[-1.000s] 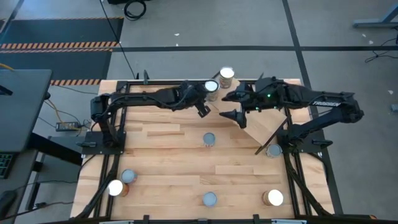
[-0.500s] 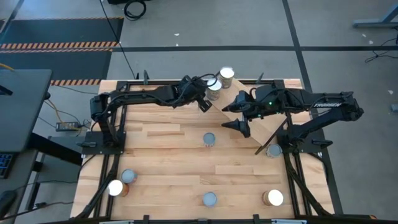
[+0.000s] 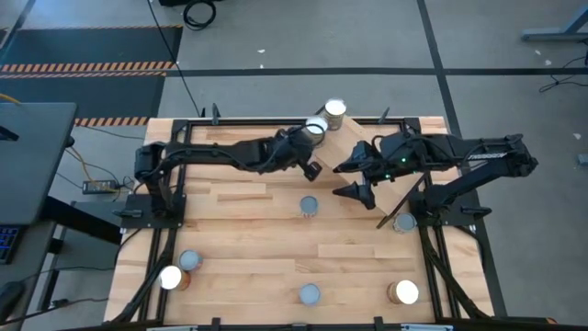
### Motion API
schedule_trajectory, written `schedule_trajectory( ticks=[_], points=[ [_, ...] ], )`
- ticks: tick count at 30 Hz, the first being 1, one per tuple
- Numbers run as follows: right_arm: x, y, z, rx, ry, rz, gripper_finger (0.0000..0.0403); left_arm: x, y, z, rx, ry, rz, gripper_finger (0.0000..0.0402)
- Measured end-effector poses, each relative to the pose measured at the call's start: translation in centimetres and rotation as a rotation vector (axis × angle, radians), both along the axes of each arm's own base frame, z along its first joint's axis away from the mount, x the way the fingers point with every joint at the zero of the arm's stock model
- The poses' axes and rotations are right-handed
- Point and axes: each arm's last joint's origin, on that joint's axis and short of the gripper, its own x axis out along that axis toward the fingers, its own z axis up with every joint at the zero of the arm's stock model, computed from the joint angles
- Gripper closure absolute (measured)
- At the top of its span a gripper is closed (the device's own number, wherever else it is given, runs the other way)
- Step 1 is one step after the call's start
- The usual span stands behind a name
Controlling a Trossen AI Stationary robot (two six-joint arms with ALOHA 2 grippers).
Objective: Pick and place cans onto a shelf
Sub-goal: Put the canned peaches can on the shelf
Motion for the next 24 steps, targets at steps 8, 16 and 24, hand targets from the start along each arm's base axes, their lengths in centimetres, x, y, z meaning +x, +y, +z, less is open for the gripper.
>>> schedule_trajectory(
  ticks=[8,16,24],
  points=[
    [-0.7,1.1,0.6,0.027,-0.033,0.042,0.0056,1.0,0.3,0.2,0.082,-0.079,0.019,0.039],
    [-2.9,1.4,2.0,0.031,-0.109,0.001,0.0056,0.8,1.6,0.2,0.095,-0.075,0.065,0.039],
    [-3.8,1.5,2.2,0.053,-0.112,-0.002,0.0056,0.8,1.4,0.4,0.089,-0.09,0.055,0.039]
  ],
)
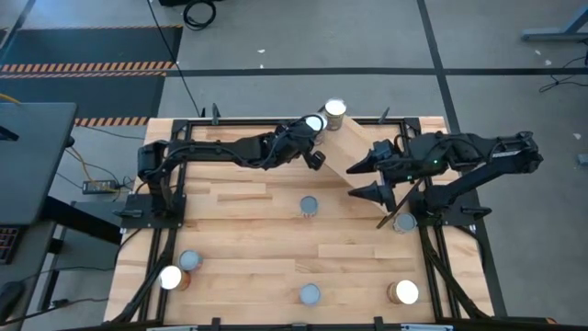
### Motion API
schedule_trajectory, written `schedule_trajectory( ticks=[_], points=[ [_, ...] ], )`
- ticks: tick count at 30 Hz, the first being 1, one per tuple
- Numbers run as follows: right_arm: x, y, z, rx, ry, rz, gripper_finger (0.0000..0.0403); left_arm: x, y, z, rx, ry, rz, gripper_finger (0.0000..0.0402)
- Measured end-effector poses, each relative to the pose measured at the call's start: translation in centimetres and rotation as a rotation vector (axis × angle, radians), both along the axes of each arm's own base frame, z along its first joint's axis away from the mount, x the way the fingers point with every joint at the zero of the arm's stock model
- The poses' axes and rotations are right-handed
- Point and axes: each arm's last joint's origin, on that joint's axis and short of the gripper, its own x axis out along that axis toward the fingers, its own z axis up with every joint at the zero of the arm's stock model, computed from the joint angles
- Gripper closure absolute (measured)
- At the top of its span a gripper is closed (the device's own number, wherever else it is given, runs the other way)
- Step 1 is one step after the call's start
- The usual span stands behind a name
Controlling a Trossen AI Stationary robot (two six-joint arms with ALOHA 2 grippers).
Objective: Pick and place cans onto a shelf
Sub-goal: Put the canned peaches can on the shelf, then put the canned oranges can on the shelf
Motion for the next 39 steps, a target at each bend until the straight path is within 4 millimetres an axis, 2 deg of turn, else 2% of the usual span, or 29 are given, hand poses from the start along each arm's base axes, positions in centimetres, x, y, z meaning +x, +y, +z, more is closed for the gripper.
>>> schedule_trajectory(
  ticks=[3,6,10,15,20,22,24,30,35,39],
  points=[
    [0.0,0.0,-0.4,-0.001,0.044,0.009,0.0056,-0.2,-1.2,0.7,-0.005,-0.017,-0.027,0.039],
    [0.0,0.3,-0.8,0.062,0.089,0.056,0.0056,-0.9,-2.9,2.5,0.018,-0.038,-0.088,0.039],
    [0.1,0.8,-1.0,0.067,0.105,0.113,0.0056,-2.7,-5.2,6.9,0.153,-0.111,-0.233,0.039],
    [1.1,0.6,-0.9,-0.106,0.053,0.119,0.0056,-6.9,-6.4,12.6,0.24,-0.243,-0.268,0.039],
    [3.4,0.4,0.5,-0.185,-0.155,0.022,0.0056,-11.4,-8.0,16.7,0.259,-0.371,-0.309,0.0373],
    [4.9,0.9,0.1,-0.207,-0.175,0.027,0.0056,-13.1,-9.2,18.0,0.262,-0.423,-0.383,0.0361],
    [6.6,1.8,-1.3,-0.229,-0.129,0.05,0.0056,-14.4,-10.3,18.9,0.269,-0.465,-0.449,0.0348],
    [10.7,6.4,-5.8,-0.185,0.0,0.137,0.0053,-17.5,-13.4,20.2,0.231,-0.508,-0.553,0.0297],
    [12.2,10.7,-8.7,-0.212,0.03,0.252,0.0032,-18.4,-16.3,18.3,0.158,-0.349,-0.567,0.0248],
    [12.9,13.5,-11.2,-0.291,0.053,0.417,0.0013,-19.4,-17.8,17.0,0.11,-0.241,-0.568,0.0234]
  ],
)
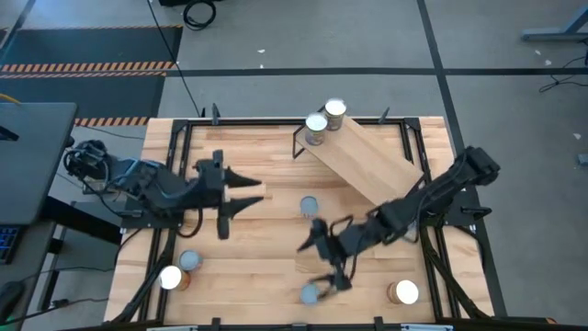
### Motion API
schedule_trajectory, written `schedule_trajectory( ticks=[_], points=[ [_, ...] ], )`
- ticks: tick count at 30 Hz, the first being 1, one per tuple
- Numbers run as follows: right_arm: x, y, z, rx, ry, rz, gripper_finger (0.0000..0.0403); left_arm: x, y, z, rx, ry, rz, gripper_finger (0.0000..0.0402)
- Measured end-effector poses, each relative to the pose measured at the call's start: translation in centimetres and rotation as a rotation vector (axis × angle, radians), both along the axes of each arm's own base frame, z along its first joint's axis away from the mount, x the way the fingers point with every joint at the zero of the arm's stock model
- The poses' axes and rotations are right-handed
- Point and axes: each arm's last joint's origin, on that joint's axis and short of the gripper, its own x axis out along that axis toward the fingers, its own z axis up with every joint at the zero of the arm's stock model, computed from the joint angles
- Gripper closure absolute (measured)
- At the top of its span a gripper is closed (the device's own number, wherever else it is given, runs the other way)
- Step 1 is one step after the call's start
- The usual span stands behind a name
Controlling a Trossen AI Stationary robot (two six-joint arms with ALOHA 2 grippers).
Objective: Pick and place cans onto a shelf
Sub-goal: Put the canned oranges can on the shelf
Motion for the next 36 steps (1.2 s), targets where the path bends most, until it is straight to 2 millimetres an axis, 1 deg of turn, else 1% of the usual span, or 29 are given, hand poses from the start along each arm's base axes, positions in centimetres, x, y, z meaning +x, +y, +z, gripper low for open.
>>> schedule_trajectory(
  ticks=[5,7,11,13,19,23,26,31,36],
  points=[
    [1.2,2.6,-4.8,-0.065,0.122,0.146,0.0009,-1.1,-1.7,-0.9,-0.032,0.079,-0.058,0.0243],
    [1.6,3.3,-6.4,-0.076,0.162,0.173,0.0009,-1.5,-2.2,-1.3,-0.037,0.111,-0.065,0.0248],
    [2.1,4.0,-9.5,-0.098,0.251,0.208,0.0006,-2.4,-2.9,-2.0,-0.031,0.156,-0.032,0.0256],
    [2.3,4.2,-10.5,-0.109,0.274,0.209,0.0004,-2.8,-3.1,-2.2,-0.028,0.166,-0.006,0.0257],
    [2.8,4.4,-12.8,-0.14,0.316,0.218,0.0003,-3.7,-3.8,-2.6,-0.046,0.161,0.049,0.0257],
    [2.8,4.9,-14.9,-0.188,0.352,0.239,0.0003,-3.8,-4.4,-2.8,-0.044,0.158,0.063,0.0257],
    [2.9,5.2,-15.8,-0.2,0.363,0.208,0.0003,-3.8,-4.5,-2.8,-0.076,0.152,0.067,0.0257],
    [3.0,5.3,-16.0,-0.197,0.354,0.147,0.0009,-3.5,-4.9,-3.1,-0.095,0.155,0.073,0.0257],
    [3.0,5.3,-15.8,-0.196,0.345,0.146,0.0041,-3.5,-4.8,-3.1,-0.073,0.149,0.098,0.0257]
  ],
)
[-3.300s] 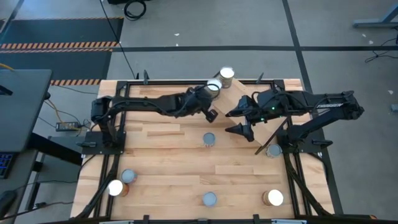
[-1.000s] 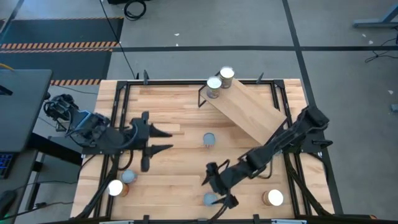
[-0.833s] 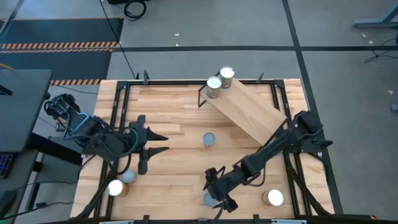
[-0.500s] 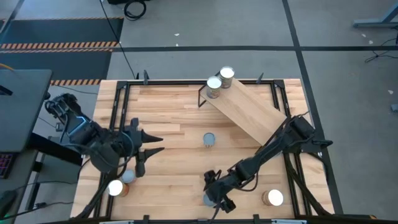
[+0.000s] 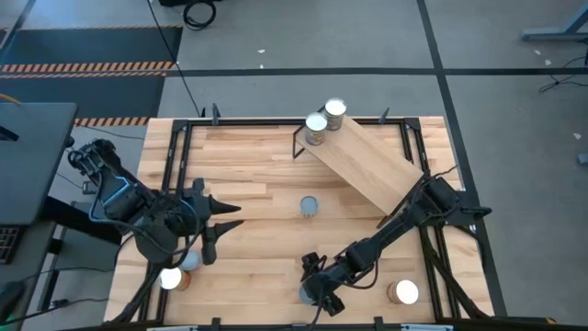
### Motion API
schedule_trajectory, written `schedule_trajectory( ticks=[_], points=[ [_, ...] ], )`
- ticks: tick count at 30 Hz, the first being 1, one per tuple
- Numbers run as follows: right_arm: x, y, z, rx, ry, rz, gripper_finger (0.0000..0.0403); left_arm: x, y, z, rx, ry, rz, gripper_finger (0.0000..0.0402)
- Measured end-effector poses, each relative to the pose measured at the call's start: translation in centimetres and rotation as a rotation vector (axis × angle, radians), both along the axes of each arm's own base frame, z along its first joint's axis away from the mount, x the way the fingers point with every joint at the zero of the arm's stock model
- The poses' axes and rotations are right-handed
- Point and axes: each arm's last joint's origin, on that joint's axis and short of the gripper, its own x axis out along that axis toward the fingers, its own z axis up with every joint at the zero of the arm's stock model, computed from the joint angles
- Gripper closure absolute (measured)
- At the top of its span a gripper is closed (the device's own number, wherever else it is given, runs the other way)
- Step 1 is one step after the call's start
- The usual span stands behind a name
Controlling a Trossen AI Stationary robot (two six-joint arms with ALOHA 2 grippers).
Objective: Pick and place cans onto a shelf
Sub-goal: Put the canned oranges can on the shelf
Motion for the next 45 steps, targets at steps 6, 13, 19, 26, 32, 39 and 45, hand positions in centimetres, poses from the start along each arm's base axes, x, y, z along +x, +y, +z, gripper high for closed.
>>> schedule_trajectory(
  ticks=[6,13,19,26,32,39,45],
  points=[
    [0.2,-0.6,0.4,0.001,-0.003,-0.013,0.0102,0.0,0.1,0.0,0.082,0.015,-0.013,0.0257],
    [-0.5,-5.8,8.9,0.057,-0.092,-0.163,0.0114,1.3,1.9,0.0,0.17,0.055,0.04,0.0257],
    [-4.2,-15.2,17.3,0.009,-0.19,-0.438,0.0113,3.1,4.8,-0.2,0.147,0.106,0.095,0.0257],
    [-11.2,-26.0,21.2,-0.079,-0.116,-0.816,0.0113,4.5,8.2,-0.3,0.221,0.158,0.198,0.0257],
    [-13.8,-32.7,21.0,-0.13,-0.051,-1.072,0.0113,5.5,12.0,0.3,0.201,0.117,0.359,0.0257],
    [-14.3,-36.8,19.6,-0.078,0.022,-1.204,0.0113,5.8,16.0,0.7,0.233,0.11,0.502,0.0257],
    [-14.7,-38.2,19.0,0.034,0.037,-1.286,0.0113,5.7,18.6,1.1,0.283,0.118,0.583,0.0257]
  ],
)
